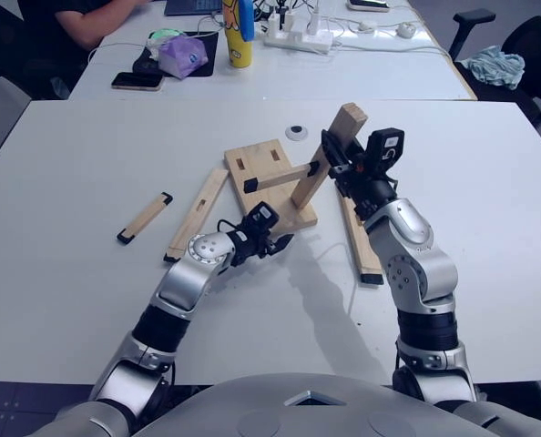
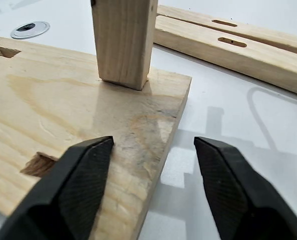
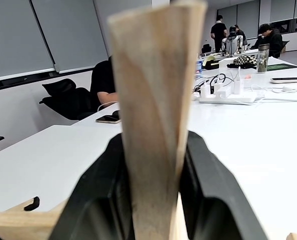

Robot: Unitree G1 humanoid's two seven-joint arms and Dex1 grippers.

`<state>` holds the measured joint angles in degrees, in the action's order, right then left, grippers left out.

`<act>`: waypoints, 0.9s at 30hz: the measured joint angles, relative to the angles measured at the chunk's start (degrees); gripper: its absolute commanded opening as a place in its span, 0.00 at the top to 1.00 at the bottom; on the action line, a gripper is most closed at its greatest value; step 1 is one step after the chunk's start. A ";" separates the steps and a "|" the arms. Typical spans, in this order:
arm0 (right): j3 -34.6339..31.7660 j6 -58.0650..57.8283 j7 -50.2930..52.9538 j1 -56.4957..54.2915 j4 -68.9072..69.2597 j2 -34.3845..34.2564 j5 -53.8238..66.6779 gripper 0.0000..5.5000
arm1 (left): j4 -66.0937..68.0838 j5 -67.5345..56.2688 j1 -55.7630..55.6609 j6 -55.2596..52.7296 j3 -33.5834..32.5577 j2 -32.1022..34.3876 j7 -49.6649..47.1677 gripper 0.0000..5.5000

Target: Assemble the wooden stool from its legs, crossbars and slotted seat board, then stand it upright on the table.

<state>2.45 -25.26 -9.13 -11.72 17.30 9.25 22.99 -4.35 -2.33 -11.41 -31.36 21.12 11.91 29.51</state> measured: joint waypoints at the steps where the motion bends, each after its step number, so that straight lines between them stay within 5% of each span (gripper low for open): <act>1: -0.01 0.00 -0.09 -0.06 -0.04 0.01 0.00 0.81 | 0.08 -0.35 0.20 0.21 -0.34 -0.28 -0.13 0.57; 16: -0.38 0.00 -1.93 -1.29 -1.70 0.52 0.18 0.81 | 4.13 1.45 -0.95 2.95 -0.57 -1.95 -3.78 0.94; 18: -0.42 -0.01 -2.30 -1.32 -1.83 0.61 0.19 0.72 | 4.14 2.47 -1.52 2.39 0.63 -1.43 -3.69 1.00; 22: -0.17 -2.45 -2.87 0.50 -3.78 0.96 0.29 0.62 | 3.90 2.97 -2.04 1.68 1.45 -1.14 -3.57 1.00; 27: -2.26 -3.40 -3.57 0.57 -3.01 0.88 1.69 0.61 | 3.88 3.00 -2.15 1.64 1.76 -1.15 -3.57 1.00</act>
<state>0.19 -28.66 -12.70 -11.15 14.28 10.14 24.68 -0.47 0.67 -13.56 -29.72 22.88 10.76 25.94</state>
